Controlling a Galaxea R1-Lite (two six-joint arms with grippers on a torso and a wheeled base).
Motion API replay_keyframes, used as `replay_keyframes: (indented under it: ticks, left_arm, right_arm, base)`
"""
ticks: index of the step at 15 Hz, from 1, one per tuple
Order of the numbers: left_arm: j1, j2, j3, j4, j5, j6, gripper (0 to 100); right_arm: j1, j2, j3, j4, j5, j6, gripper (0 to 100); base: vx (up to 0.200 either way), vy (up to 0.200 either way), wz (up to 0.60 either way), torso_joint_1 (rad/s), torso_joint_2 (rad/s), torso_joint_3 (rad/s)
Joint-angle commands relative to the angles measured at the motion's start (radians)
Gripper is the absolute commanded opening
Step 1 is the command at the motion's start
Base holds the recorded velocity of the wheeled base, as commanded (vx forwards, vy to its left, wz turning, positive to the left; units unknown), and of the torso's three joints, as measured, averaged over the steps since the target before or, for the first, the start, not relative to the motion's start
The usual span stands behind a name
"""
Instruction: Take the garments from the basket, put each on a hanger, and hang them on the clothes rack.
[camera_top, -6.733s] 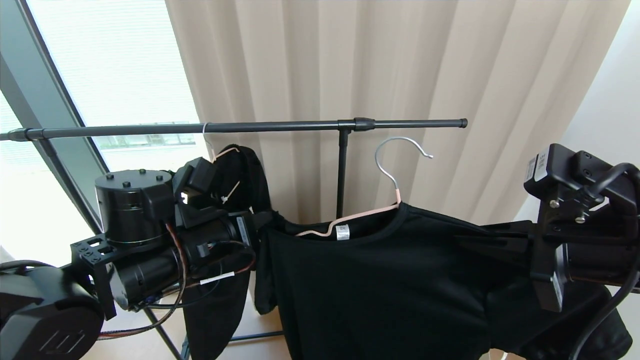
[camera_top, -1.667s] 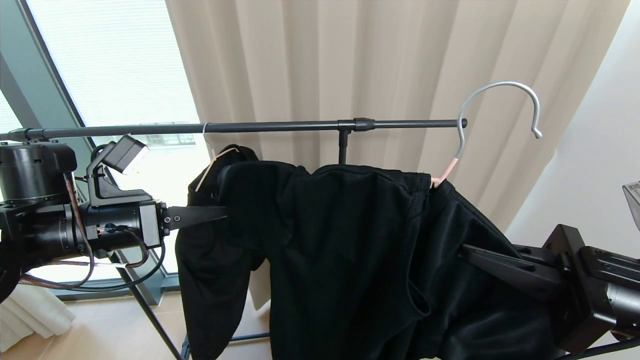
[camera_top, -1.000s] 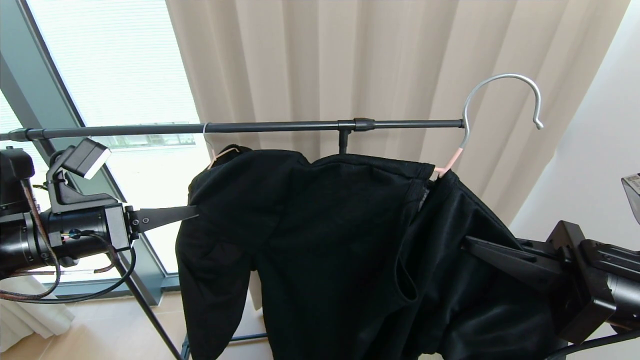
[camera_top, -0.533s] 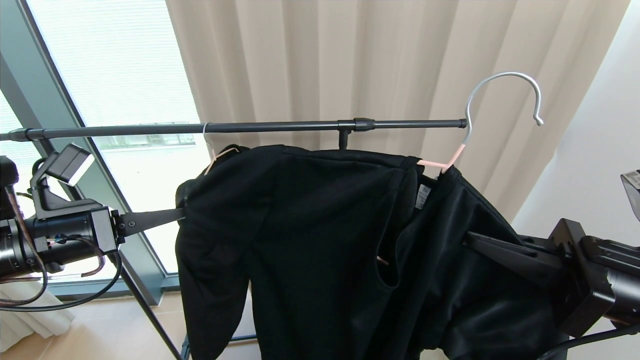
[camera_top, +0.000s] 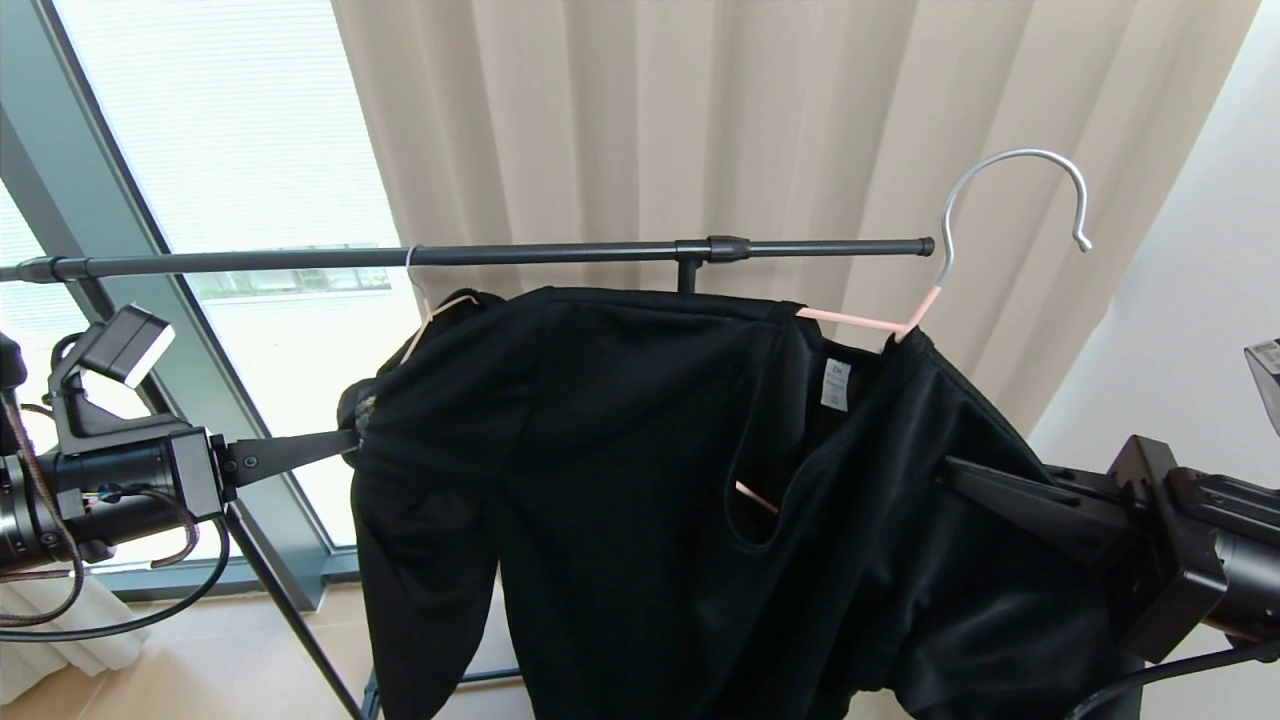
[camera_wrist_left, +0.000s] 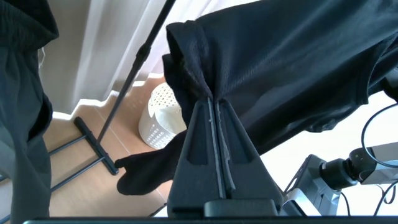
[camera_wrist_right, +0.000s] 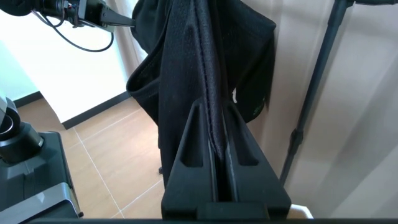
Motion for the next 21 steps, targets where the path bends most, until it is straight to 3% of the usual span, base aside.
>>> replay_keyframes:
  ticks: [1, 15, 16, 21]
  left_arm:
    - [0.000, 0.003, -0.004, -0.001, 0.000, 0.000, 0]
    - [-0.010, 0.002, 0.002, 0.001, 0.000, 0.001, 0]
    - [-0.010, 0.002, 0.000, 0.001, 0.000, 0.001, 100]
    - [-0.033, -0.026, -0.010, 0.002, -0.002, -0.002, 100]
  right_arm:
    - [-0.032, -0.004, 0.003, 0.001, 0.004, 0.001, 0]
    - [-0.040, -0.035, 0.026, -0.004, 0.004, 0.027, 0]
    - [-0.040, -0.035, 0.026, -0.004, 0.002, 0.027, 0]
    - [-0.038, -0.025, 0.020, 0.000, 0.004, 0.027, 0]
  base:
    - [0.000, 0.000, 0.00, 0.000, 0.00, 0.000]
    - [0.000, 0.000, 0.00, 0.000, 0.00, 0.000]
    - [0.000, 0.000, 0.00, 0.000, 0.00, 0.000]
    - [0.000, 0.000, 0.00, 0.000, 0.00, 0.000]
